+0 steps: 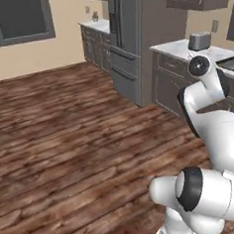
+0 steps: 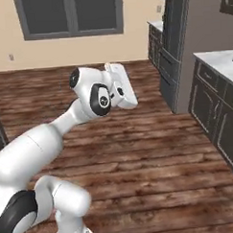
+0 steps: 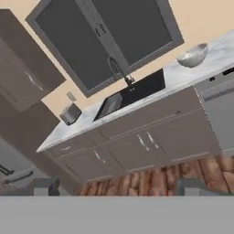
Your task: Clear the mugs and bowl far away from the sink.
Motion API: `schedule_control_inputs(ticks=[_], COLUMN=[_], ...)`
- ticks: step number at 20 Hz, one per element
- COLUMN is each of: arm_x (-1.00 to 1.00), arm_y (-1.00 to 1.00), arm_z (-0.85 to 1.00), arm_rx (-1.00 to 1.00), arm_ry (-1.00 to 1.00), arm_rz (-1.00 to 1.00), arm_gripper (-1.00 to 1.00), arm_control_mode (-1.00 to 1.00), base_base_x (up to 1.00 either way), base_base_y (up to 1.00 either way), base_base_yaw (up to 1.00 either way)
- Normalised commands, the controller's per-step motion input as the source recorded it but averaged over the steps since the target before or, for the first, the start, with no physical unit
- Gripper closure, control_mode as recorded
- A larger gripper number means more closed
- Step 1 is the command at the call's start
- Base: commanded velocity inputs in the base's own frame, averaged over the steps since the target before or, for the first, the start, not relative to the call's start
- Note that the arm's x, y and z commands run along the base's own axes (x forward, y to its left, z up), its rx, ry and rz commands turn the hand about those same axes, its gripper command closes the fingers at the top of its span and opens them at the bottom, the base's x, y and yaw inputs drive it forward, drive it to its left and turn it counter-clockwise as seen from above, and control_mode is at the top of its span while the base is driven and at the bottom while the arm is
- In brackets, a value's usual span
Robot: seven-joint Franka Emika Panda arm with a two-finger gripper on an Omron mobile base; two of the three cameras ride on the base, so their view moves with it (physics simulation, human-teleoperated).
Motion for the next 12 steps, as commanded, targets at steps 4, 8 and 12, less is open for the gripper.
schedule_control_inputs(ticks=[4, 8, 12], arm_x=[0.0, 0.0, 0.0], arm_y=[0.0, 0.0, 0.0], arm_z=[0.0, 0.0, 0.0], arm_rx=[0.0, 0.0, 0.0], arm_ry=[0.0, 0.0, 0.0], arm_rz=[0.0, 0.0, 0.0], arm_gripper=[-1.0, -1.0, -1.0], arm_control_mode=[1.0, 1.0, 1.0], base_base_x=[0.02, 0.1, 0.04], base_base_y=[0.0, 0.03, 0.01], base_base_yaw=[-1.0, -1.0, -1.0])
